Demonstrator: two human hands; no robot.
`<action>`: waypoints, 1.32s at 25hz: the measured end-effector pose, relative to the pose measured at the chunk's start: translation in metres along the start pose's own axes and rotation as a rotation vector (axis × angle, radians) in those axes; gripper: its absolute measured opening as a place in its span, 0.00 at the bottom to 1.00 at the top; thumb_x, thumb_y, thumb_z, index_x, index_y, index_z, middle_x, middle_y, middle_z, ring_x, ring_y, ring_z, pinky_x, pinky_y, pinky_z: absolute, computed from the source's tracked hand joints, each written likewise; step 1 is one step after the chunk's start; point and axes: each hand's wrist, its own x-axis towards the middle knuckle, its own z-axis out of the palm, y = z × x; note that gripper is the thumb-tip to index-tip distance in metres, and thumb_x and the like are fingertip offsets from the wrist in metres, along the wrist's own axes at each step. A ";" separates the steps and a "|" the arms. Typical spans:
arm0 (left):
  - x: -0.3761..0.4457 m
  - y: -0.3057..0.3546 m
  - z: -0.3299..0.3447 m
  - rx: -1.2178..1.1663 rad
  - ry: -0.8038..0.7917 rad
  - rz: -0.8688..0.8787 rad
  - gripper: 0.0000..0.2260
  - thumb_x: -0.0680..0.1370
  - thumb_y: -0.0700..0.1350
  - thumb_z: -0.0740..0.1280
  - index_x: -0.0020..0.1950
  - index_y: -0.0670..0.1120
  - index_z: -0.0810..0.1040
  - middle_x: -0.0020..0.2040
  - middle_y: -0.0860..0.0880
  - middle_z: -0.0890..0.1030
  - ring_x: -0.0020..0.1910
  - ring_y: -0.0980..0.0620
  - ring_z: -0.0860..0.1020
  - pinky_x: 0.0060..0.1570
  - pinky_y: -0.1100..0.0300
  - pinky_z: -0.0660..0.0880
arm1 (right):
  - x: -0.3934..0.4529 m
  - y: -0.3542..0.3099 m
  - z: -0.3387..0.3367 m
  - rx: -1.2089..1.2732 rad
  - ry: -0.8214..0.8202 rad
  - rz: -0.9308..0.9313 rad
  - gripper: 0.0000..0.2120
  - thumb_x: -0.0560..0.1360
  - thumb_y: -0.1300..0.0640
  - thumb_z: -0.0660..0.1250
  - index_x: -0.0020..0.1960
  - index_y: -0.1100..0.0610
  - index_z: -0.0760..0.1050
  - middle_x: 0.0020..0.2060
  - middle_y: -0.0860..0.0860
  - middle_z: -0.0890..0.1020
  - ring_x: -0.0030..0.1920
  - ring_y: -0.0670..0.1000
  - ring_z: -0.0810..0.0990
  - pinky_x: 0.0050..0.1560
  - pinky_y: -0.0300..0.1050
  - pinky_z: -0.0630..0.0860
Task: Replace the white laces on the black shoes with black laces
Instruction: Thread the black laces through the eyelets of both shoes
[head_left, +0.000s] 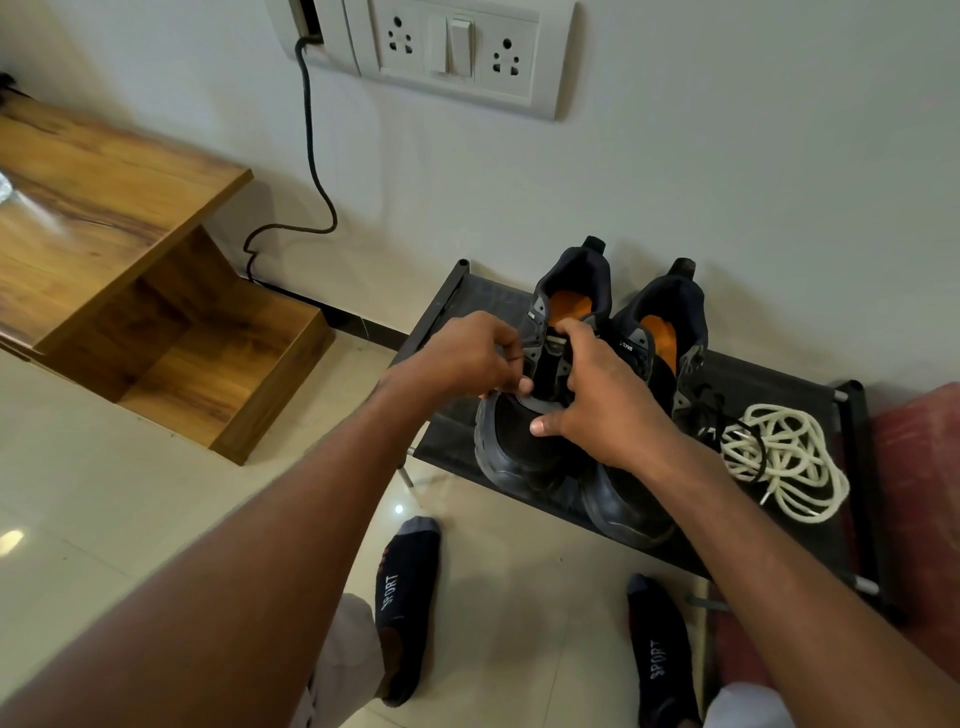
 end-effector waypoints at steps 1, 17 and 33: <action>-0.001 0.000 0.001 -0.050 -0.003 -0.018 0.06 0.76 0.44 0.77 0.45 0.45 0.81 0.40 0.51 0.81 0.42 0.53 0.80 0.40 0.61 0.74 | -0.001 0.000 0.000 -0.002 0.020 -0.005 0.53 0.65 0.51 0.86 0.79 0.46 0.56 0.66 0.53 0.75 0.65 0.56 0.77 0.63 0.58 0.79; -0.018 0.020 -0.021 0.152 0.273 0.131 0.11 0.78 0.54 0.74 0.47 0.47 0.80 0.42 0.49 0.83 0.38 0.54 0.79 0.37 0.57 0.75 | -0.013 -0.013 -0.004 -0.157 0.072 0.020 0.53 0.67 0.48 0.84 0.80 0.46 0.52 0.72 0.53 0.75 0.67 0.64 0.79 0.62 0.65 0.77; 0.007 0.011 -0.003 0.323 0.063 -0.005 0.13 0.72 0.51 0.80 0.40 0.45 0.80 0.38 0.48 0.81 0.44 0.47 0.81 0.42 0.56 0.76 | -0.023 -0.010 -0.007 -0.190 0.095 0.038 0.54 0.68 0.46 0.83 0.81 0.47 0.51 0.69 0.53 0.78 0.65 0.64 0.80 0.58 0.63 0.78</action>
